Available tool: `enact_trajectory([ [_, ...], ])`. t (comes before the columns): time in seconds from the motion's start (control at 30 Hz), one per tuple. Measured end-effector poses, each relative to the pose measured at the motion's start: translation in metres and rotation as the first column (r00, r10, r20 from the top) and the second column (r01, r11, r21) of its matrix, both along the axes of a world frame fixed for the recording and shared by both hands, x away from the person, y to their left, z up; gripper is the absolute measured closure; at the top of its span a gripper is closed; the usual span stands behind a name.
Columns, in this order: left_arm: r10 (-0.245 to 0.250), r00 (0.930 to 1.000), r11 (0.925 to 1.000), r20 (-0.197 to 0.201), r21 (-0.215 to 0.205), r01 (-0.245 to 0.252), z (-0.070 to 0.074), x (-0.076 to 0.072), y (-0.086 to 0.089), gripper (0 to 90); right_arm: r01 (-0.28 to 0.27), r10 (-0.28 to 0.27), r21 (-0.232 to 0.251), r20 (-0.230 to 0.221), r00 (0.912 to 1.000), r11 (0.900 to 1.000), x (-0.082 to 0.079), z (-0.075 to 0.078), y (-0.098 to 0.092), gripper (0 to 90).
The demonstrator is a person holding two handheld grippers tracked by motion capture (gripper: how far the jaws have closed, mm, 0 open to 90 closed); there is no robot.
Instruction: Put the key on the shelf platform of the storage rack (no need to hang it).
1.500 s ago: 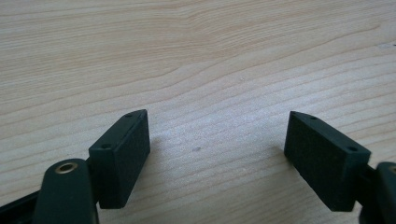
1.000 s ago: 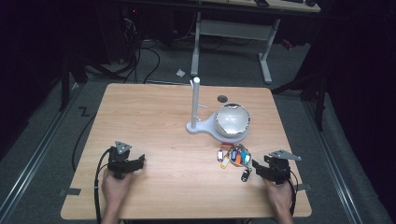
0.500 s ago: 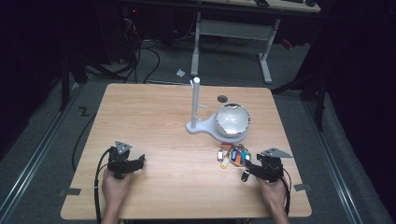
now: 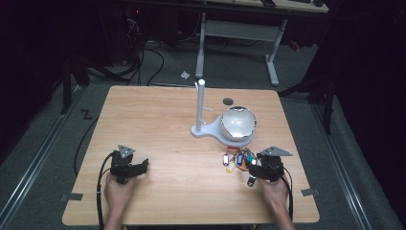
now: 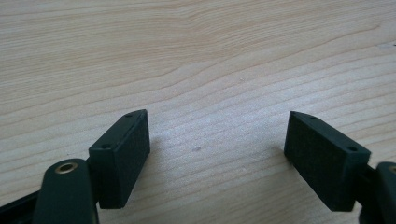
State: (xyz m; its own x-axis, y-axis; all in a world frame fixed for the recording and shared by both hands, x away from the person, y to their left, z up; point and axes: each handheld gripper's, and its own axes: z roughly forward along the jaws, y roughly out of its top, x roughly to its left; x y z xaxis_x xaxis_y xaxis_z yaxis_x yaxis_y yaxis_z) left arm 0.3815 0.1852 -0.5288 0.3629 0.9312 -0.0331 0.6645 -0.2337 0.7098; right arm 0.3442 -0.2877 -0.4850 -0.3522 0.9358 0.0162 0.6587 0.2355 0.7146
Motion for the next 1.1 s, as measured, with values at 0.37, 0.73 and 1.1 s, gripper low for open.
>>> enact_trajectory([
  [0.37,0.000,1.0000,1.0000,-0.001,-0.001,0.000,0.000,0.000,0.000,22.8,-0.013,0.013,-0.040,-0.008,0.9999,0.999,0.018,0.000,0.015,38.2],
  [0.73,0.001,1.0000,1.0000,0.000,-0.001,-0.001,0.000,0.000,0.000,22.8,0.007,-0.009,-0.057,-0.041,0.9991,0.998,0.030,-0.011,0.016,38.2],
  [1.1,0.000,1.0000,1.0000,-0.001,-0.001,0.000,0.000,0.000,0.000,22.8,0.000,-0.005,-0.064,-0.074,0.9973,0.998,0.034,-0.024,0.018,42.0],
])
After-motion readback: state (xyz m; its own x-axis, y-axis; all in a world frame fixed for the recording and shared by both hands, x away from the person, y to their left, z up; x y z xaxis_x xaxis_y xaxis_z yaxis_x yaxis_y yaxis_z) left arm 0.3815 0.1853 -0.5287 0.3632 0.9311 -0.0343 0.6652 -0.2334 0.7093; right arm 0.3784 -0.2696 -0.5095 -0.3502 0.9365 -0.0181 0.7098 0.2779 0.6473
